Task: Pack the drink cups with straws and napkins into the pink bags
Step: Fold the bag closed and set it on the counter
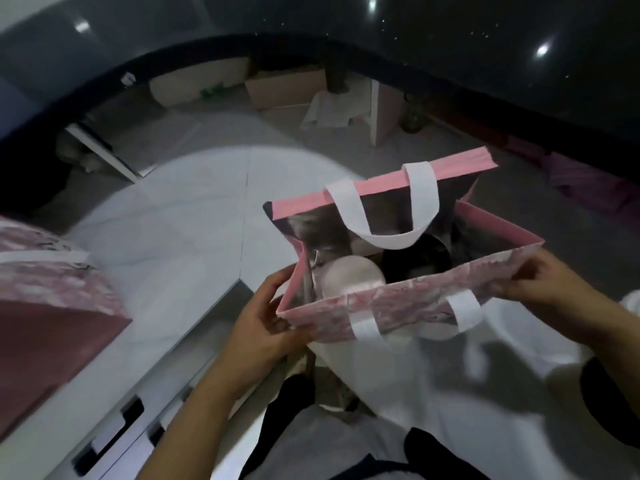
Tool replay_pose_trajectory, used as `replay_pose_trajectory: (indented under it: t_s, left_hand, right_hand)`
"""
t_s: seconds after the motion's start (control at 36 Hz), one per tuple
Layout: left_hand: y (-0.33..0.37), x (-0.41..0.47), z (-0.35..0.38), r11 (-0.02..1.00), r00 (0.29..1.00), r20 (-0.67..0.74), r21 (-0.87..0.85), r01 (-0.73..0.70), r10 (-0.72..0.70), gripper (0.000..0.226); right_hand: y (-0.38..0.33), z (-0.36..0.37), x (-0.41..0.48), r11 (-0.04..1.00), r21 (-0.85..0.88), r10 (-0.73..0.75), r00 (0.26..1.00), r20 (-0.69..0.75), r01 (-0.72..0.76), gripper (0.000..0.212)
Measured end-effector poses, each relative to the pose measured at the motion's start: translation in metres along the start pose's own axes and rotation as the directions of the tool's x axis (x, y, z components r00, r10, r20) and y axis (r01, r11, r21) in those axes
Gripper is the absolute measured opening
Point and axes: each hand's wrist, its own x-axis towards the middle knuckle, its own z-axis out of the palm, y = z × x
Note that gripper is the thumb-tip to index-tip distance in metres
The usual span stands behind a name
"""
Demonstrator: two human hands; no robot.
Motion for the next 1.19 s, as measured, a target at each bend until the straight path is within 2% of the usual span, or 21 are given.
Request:
replay_pose_trajectory:
  t_s: [0.08,0.22,0.31,0.47,0.61,0.75,0.89,1.03,1.19]
  left_hand:
    - [0.013,0.009,-0.007,1.0,0.999,0.034,0.021,-0.013,0.012,0.076]
    - [0.03,0.021,-0.012,0.997,0.997,0.065,0.061,-0.055,0.051,0.072]
    - [0.043,0.028,-0.011,0.99,0.996,0.069,0.121,-0.07,0.062,0.061]
    - [0.057,0.039,-0.013,0.96,0.989,0.092,0.242,-0.138,0.119,0.053]
    - [0.06,0.053,-0.017,0.966,0.991,0.073,0.224,-0.128,0.115,0.04]
    - [0.059,0.057,-0.021,0.972,0.987,0.031,0.173,-0.161,0.158,0.03]
    - [0.055,0.06,-0.019,0.968,0.973,-0.059,0.127,-0.215,0.224,0.02]
    - [0.053,0.066,-0.016,0.951,0.932,-0.201,0.137,-0.277,0.301,0.021]
    - [0.056,0.073,-0.01,0.94,0.889,-0.305,0.112,-0.323,0.342,0.029]
  right_hand:
    - [-0.004,0.007,0.012,0.999,0.005,-0.045,0.995,-0.085,0.046,0.048]
    - [-0.015,0.012,0.029,0.992,0.07,-0.109,0.994,0.009,0.108,0.054]
    - [-0.025,0.009,0.037,0.99,0.062,-0.125,0.992,-0.009,0.126,0.061]
    - [-0.04,0.001,0.048,0.983,-0.063,-0.174,0.985,-0.003,0.173,0.039]
    - [-0.045,-0.004,0.059,0.982,-0.097,-0.159,0.986,0.039,0.162,0.022]
    - [-0.047,-0.005,0.064,0.958,-0.221,-0.184,0.983,0.008,0.181,0.02]
    - [-0.046,0.003,0.067,0.957,-0.2,-0.229,0.97,-0.077,0.21,0.016]
    - [-0.048,0.007,0.072,0.937,-0.214,-0.314,0.933,-0.175,0.275,0.02]
    - [-0.05,0.013,0.077,0.926,-0.224,-0.359,0.894,-0.267,0.304,0.025]
